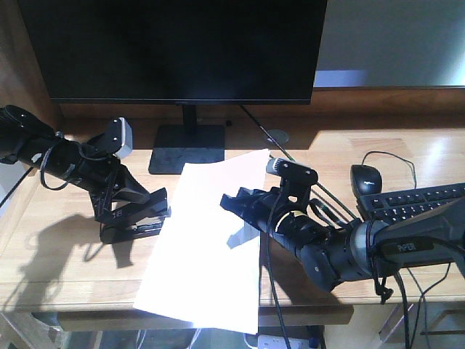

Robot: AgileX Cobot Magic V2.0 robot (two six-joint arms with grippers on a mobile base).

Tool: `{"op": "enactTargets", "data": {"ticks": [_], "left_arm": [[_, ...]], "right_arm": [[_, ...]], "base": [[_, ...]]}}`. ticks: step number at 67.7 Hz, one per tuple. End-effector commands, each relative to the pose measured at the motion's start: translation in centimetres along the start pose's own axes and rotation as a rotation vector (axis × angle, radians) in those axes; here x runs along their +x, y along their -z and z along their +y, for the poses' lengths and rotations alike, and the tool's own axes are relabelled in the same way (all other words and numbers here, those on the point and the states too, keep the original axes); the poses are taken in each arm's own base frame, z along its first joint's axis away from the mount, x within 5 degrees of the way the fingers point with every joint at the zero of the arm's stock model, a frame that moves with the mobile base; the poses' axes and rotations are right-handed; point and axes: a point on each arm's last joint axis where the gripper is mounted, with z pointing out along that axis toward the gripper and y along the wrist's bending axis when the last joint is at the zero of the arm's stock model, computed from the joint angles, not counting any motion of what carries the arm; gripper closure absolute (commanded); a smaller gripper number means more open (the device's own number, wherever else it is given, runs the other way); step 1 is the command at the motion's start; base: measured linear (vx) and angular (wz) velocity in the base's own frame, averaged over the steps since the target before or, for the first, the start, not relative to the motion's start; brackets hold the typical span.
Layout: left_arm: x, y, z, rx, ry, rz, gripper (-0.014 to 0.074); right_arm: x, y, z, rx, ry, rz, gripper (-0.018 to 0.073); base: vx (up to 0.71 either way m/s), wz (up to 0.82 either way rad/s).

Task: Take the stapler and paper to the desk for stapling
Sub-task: 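Lower the white paper flat onto the desk beside the stapler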

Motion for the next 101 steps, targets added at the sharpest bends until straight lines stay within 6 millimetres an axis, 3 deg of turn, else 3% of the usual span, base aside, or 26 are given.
{"op": "enactTargets", "data": {"ticks": [1, 41, 62, 87, 101], "left_arm": [[-2.7, 2.1, 0.0, -0.043, -0.027, -0.068, 0.0603], [-2.7, 2.1, 0.0, -0.043, -0.027, -0.068, 0.0603], [-2.7, 2.1, 0.0, -0.043, -0.027, -0.068, 0.0603], [-2.7, 2.1, 0.0, -0.043, -0.027, -0.068, 0.0603], [-2.7, 2.1, 0.0, -0.043, -0.027, -0.068, 0.0603]], "right_arm": [[-2.9, 0.4, 1.7, -0.083, 0.004, -0.146, 0.0564], [-3.1, 0.5, 1.5, -0.065, -0.027, -0.171, 0.0562], [-3.1, 0.4, 2.7, -0.185, 0.066, -0.163, 0.0561], [-2.3, -3.4, 4.2, -0.314, 0.015, -0.048, 0.0561], [-2.6, -5.0, 4.5, -0.273, 0.007, 0.010, 0.0541]], "base": [[0.00, 0.00], [0.00, 0.00], [0.00, 0.00], [0.00, 0.00], [0.00, 0.00]]}}
